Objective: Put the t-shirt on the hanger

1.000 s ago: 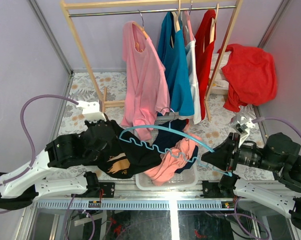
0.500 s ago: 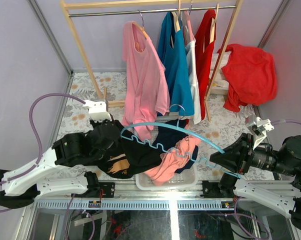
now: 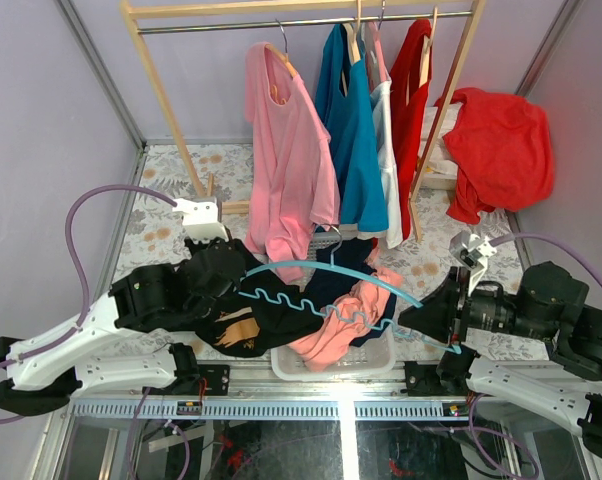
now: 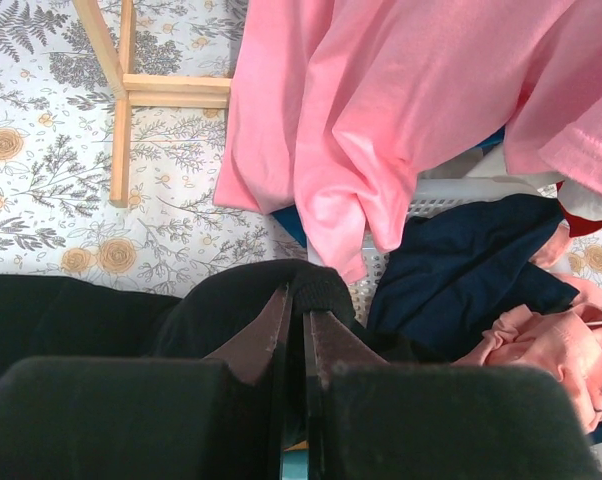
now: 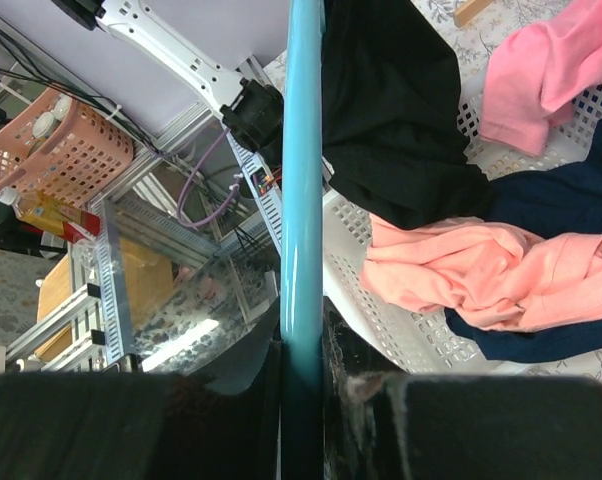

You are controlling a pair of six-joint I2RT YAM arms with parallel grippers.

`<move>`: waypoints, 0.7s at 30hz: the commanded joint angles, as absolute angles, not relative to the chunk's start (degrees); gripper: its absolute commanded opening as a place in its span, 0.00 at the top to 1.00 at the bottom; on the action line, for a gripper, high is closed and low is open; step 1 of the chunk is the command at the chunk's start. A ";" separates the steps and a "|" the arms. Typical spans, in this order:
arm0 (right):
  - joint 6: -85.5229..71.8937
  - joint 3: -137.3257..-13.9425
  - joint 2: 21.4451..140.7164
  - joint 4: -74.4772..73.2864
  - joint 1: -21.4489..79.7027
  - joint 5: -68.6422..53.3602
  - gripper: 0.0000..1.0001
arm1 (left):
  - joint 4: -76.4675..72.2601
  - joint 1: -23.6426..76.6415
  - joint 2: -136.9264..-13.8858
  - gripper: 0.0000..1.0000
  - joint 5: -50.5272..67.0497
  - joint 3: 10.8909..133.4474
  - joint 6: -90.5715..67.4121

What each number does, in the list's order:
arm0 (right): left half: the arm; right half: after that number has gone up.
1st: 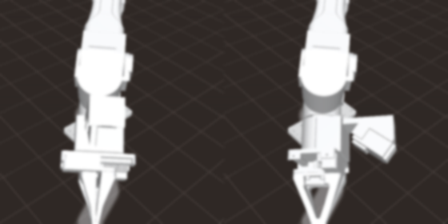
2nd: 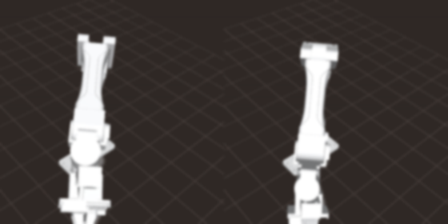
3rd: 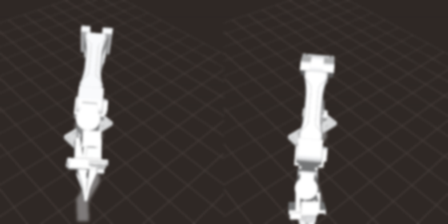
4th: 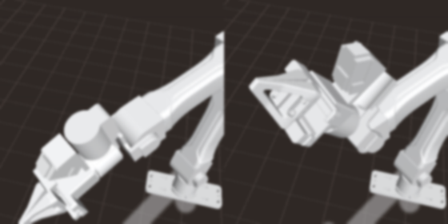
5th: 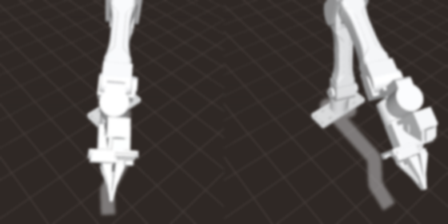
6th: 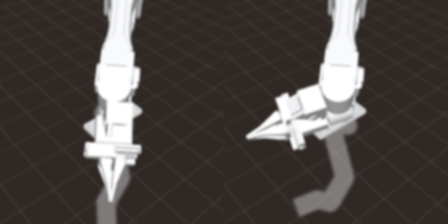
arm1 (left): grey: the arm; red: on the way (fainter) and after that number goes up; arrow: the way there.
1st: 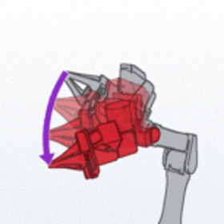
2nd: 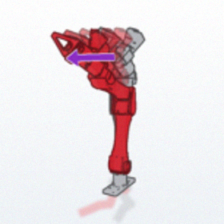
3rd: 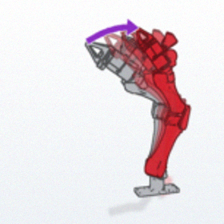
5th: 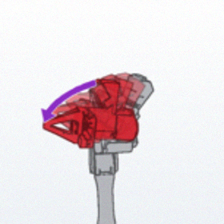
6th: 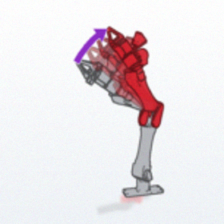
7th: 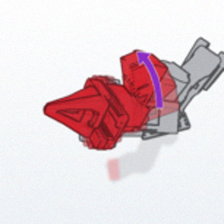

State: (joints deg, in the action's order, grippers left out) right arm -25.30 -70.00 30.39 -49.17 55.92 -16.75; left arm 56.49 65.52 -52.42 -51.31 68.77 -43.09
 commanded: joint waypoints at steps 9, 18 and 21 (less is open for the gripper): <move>-22.21 -76.63 33.03 -52.32 55.81 -9.96 1.00 | 54.27 65.22 -50.90 0.99 -52.22 70.95 -42.10; -18.75 -82.37 35.05 -57.66 55.82 -4.09 1.00 | 53.14 65.28 -51.71 0.99 -52.00 71.01 -41.32; -18.53 -81.41 35.29 -56.42 55.82 -5.45 1.00 | 52.81 65.22 -51.85 0.99 -51.73 70.95 -41.29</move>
State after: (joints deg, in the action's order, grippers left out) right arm -20.82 -80.31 34.04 -58.17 55.92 -5.54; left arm 56.38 65.52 -51.66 -51.31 69.34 -42.28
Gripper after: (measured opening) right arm 0.193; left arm 0.014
